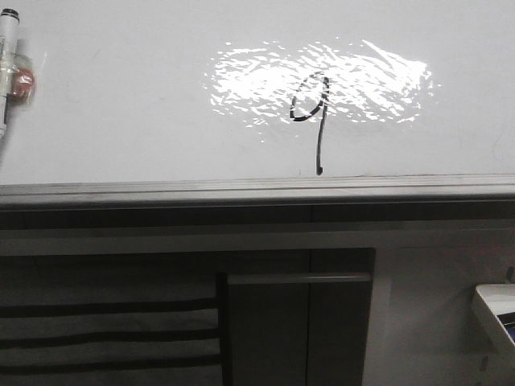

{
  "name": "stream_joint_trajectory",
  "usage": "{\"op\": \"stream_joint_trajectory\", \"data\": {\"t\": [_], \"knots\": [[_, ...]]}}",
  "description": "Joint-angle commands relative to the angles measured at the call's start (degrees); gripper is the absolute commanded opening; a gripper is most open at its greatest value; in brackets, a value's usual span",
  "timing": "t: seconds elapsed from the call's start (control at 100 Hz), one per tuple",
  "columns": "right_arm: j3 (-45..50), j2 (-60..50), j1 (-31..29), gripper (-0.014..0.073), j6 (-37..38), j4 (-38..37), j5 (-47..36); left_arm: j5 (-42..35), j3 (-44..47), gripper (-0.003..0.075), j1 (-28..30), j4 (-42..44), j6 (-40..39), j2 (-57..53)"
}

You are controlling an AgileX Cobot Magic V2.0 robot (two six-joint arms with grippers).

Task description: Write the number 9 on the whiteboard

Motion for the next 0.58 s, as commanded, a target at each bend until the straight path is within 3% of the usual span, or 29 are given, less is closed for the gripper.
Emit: {"op": "stream_joint_trajectory", "data": {"t": [0.0, 0.09, 0.57], "knots": [[1.6, -1.0, -0.3, -0.0072, -3.9, -1.1, -5.3, -4.9, 1.8, -0.0020, -0.4, -0.5, -0.1, -1.5], [1.6, -1.0, -0.3, -0.0072, -8.8, -1.1, -6.2, -4.9, 1.8, -0.0020, -0.4, -0.5, -0.1, -1.5], [1.6, -1.0, -0.3, -0.0072, -8.8, -1.1, -5.9, -4.9, 1.8, -0.0020, -0.4, -0.5, -0.1, -1.5]]}}
